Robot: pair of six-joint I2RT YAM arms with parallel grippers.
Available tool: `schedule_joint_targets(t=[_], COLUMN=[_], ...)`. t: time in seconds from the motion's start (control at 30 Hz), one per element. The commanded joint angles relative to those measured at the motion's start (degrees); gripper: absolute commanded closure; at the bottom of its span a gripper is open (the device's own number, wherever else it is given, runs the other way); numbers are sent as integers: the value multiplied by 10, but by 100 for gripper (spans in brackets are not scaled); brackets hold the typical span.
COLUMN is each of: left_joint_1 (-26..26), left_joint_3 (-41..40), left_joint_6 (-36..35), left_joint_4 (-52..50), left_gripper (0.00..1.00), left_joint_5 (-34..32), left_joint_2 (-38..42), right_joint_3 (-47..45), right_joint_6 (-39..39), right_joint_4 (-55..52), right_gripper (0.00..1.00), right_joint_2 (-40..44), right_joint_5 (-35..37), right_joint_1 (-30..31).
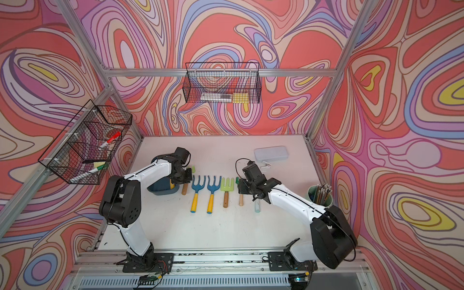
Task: Take the hand rake out of the storage box
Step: Place the rake at the center of the board.
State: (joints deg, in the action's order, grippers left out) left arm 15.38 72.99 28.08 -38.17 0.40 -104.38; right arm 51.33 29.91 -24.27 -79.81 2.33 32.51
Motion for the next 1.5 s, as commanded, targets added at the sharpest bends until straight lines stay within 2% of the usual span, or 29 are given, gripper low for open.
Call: schedule_joint_targets(t=[0.0,0.1,0.33,0.47,0.7,1.07,1.47], left_joint_1=[-6,-12,-42,-41,-16,8,15], left_joint_3=[-6,-10,-19,-31,-111,-128,-151], left_joint_6=[-12,-26,-38,-35,-11,-16,-14], left_joint_4=[2,-7,-23,-30,9,50,76], left_gripper=[84,84,84,84,84,85,85], left_joint_5=[-32,-60,-73,-42,-37,-63,-49], left_joint_2=[4,8,33,47,79,55,51], right_joint_3=[-15,-20,-20,-13,-2,1,-1], right_joint_6=[7,8,5,4,3,-5,-6], right_joint_4=[8,9,4,2,4,-19,-15], right_gripper=[43,43,43,43,43,43,43], right_joint_2=[15,16,23,21,10,31,26], right_joint_5=[4,3,7,9,0,11,8], right_joint_1=[4,4,4,4,4,4,4])
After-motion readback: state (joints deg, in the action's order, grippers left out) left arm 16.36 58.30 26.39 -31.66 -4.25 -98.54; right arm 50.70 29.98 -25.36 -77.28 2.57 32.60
